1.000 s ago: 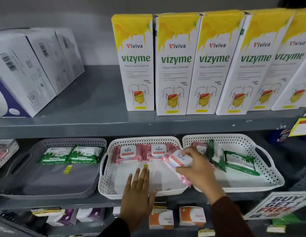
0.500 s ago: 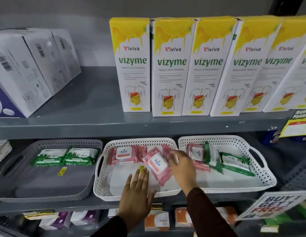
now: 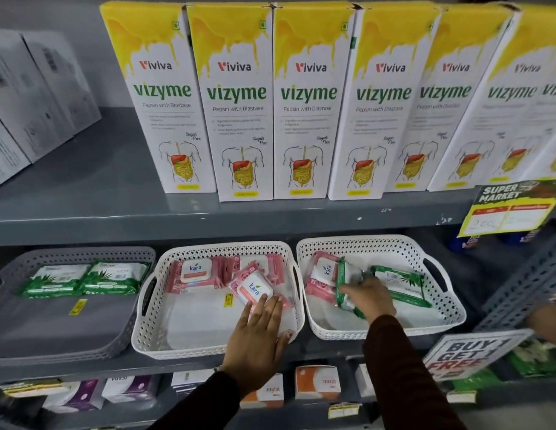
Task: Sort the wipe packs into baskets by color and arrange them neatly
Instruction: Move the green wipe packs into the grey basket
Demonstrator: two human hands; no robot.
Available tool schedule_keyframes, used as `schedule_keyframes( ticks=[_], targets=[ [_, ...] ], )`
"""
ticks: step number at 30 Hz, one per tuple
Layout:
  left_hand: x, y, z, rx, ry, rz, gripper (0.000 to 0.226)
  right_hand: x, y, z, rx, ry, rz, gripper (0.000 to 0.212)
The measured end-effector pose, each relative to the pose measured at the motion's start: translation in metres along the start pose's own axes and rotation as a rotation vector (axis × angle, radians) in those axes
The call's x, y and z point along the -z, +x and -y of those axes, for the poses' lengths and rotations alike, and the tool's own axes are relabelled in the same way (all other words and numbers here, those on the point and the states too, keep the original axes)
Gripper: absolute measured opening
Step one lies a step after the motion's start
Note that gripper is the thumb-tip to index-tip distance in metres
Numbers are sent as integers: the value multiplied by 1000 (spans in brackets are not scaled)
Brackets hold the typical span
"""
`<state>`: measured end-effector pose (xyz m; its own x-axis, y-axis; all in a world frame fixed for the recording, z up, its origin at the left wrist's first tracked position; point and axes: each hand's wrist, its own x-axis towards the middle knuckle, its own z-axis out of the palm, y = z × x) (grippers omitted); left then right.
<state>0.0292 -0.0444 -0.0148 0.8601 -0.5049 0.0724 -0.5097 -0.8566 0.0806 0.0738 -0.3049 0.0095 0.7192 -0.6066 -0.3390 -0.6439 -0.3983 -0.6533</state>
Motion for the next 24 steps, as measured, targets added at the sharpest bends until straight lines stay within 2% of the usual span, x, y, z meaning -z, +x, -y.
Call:
schedule_keyframes(
  ticks=[2, 5, 8, 12, 14, 19, 24],
  targets=[
    [3, -2, 1, -13, 2, -10, 74, 1, 1, -7, -1, 4, 68, 68],
    [5, -8, 7, -21, 1, -43, 70, -1, 0, -10, 31, 175, 65, 68],
    [4, -19, 24, 12, 4, -43, 69, 1, -14, -9, 47, 226, -44, 68],
    [8, -39, 62, 67, 14, -46, 73, 2, -44, 10, 232, 235, -259, 58],
    [10, -52, 82, 92, 7, -58, 75, -4, -63, 28, 317, 241, -282, 56],
    [18, -86, 138, 183, -11, -110, 75, -59, -121, 92, 544, 177, -171, 54],
    [23, -126, 196, 284, 5, -132, 75, -142, -188, 146, 700, 178, 35, 50]
  ],
)
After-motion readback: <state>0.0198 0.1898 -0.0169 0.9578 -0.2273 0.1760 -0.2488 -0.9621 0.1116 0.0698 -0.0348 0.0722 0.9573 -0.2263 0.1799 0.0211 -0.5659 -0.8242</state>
